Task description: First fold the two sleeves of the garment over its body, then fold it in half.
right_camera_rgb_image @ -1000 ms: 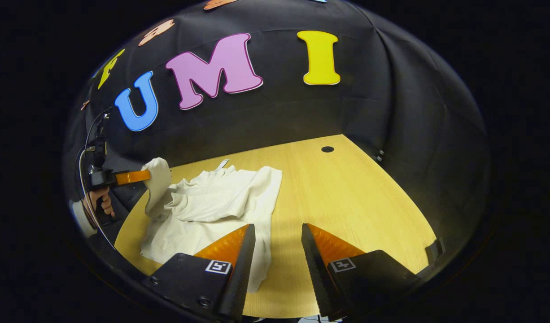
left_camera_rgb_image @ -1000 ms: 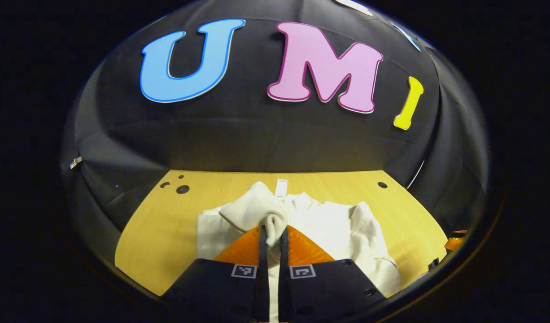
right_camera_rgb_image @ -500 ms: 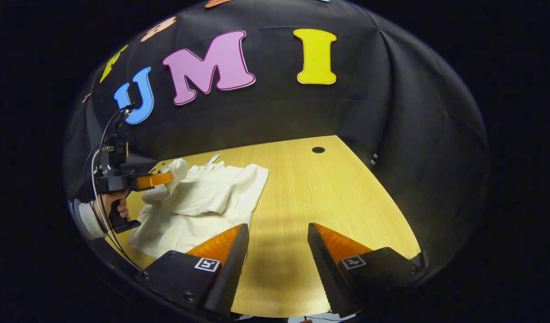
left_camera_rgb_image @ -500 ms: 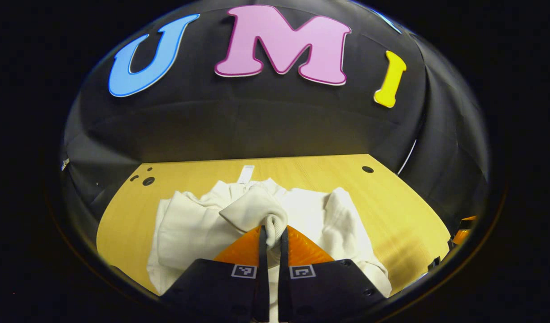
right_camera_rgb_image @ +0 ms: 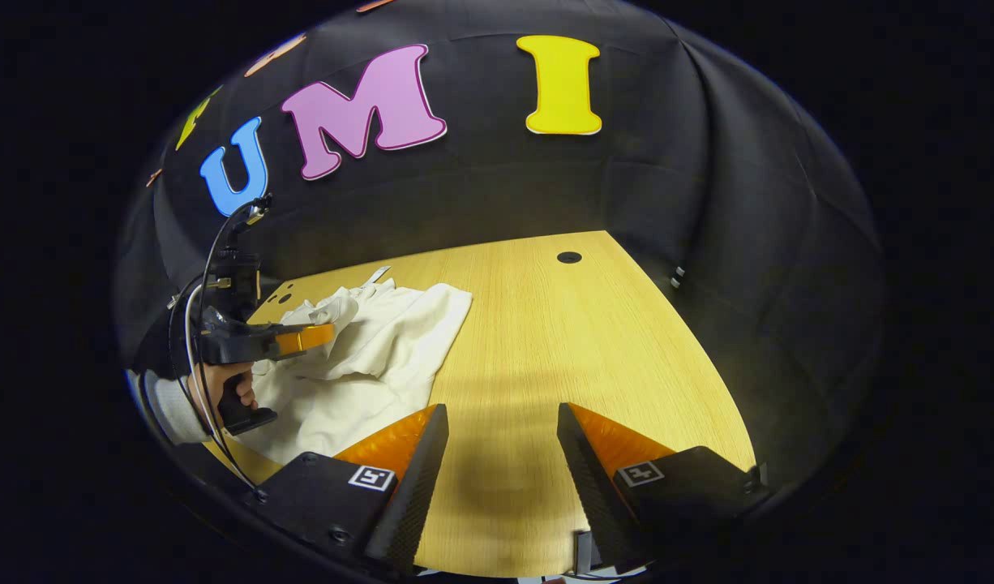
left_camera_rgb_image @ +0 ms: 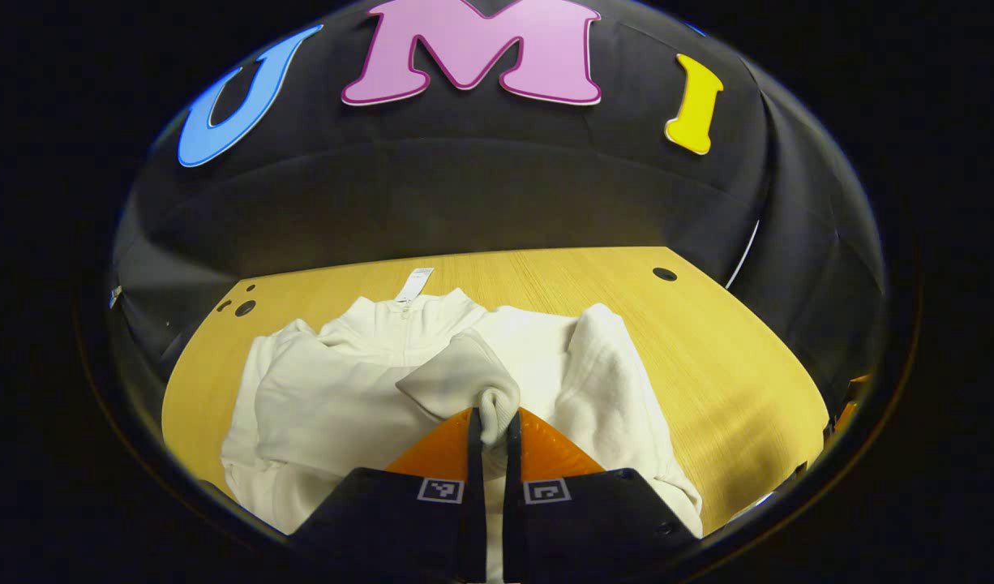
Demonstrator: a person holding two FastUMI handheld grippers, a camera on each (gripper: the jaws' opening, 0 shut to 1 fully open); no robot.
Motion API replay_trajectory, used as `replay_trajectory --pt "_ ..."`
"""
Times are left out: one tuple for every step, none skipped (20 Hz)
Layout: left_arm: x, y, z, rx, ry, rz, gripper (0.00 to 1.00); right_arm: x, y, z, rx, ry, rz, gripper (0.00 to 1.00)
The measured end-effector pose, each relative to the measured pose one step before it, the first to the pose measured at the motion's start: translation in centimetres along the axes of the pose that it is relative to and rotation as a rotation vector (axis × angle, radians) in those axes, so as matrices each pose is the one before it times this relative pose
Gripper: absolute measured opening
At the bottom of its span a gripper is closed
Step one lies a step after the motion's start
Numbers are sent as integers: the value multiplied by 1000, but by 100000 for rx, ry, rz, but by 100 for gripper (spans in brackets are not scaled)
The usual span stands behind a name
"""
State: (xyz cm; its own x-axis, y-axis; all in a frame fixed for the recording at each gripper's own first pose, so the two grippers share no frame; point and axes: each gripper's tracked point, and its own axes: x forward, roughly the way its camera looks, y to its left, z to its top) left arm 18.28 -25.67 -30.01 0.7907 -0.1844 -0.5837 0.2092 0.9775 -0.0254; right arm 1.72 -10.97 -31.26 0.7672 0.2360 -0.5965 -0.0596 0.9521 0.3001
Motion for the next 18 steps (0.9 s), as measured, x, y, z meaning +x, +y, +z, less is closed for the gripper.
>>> replay_trajectory --pt "291 -303 -322 595 603 131 17 81 -332 -253 -236 878 -433 84" --pt "163 -317 -255 418 813 122 14 110 -268 -165 -312 510 -258 84" --pt "376 -507 -377 -54 1062 -188 16 144 -11 -27 -157 307 81 84" --pt "111 -373 -290 -554 1139 -581 18 134 -141 -24 -128 198 1 84" --pt "237 -331 -179 -571 909 -520 20 -66 -216 -95 11 112 -71 84" --pt "90 -385 -196 -594 607 -985 24 49 -166 -49 259 164 7 84" --pt "-166 -513 -49 -472 197 -1332 28 -46 -168 -198 372 130 -186 84" --pt "-323 -569 112 58 -416 -1278 33 59 -112 6 464 34 -126 84" --pt "20 -666 64 443 -885 -2284 39 -13 -24 -112 517 121 -161 84" --pt "-272 -946 301 1315 -1070 -2583 45 -88 -66 -33 463 -83 -115 84" --pt "-283 -795 133 2402 -1200 -2493 51 77 125 -62 398 100 -96 84" --pt "-347 -717 155 2208 -990 -1832 63 -63 93 -30 304 216 -21 84" --pt "-559 -637 150 2011 -1052 -1825 57 -93 192 -17 346 202 -102 84" --pt "-599 -576 171 1009 -970 -1824 55 -118 283 -104 391 254 71 84" --pt "-831 -552 -162 8 -563 -1913 61 9 107 -55 60 -162 -978 84" --pt "-953 -298 -225 -358 13 -1246 71 -31 74 -121 -84 -47 -1153 84" --pt "-938 228 -352 -99 283 353 71 149 220 -256 155 570 -311 84" --pt "-1120 501 -327 76 371 1185 79 -96 339 -205 297 521 62 84"
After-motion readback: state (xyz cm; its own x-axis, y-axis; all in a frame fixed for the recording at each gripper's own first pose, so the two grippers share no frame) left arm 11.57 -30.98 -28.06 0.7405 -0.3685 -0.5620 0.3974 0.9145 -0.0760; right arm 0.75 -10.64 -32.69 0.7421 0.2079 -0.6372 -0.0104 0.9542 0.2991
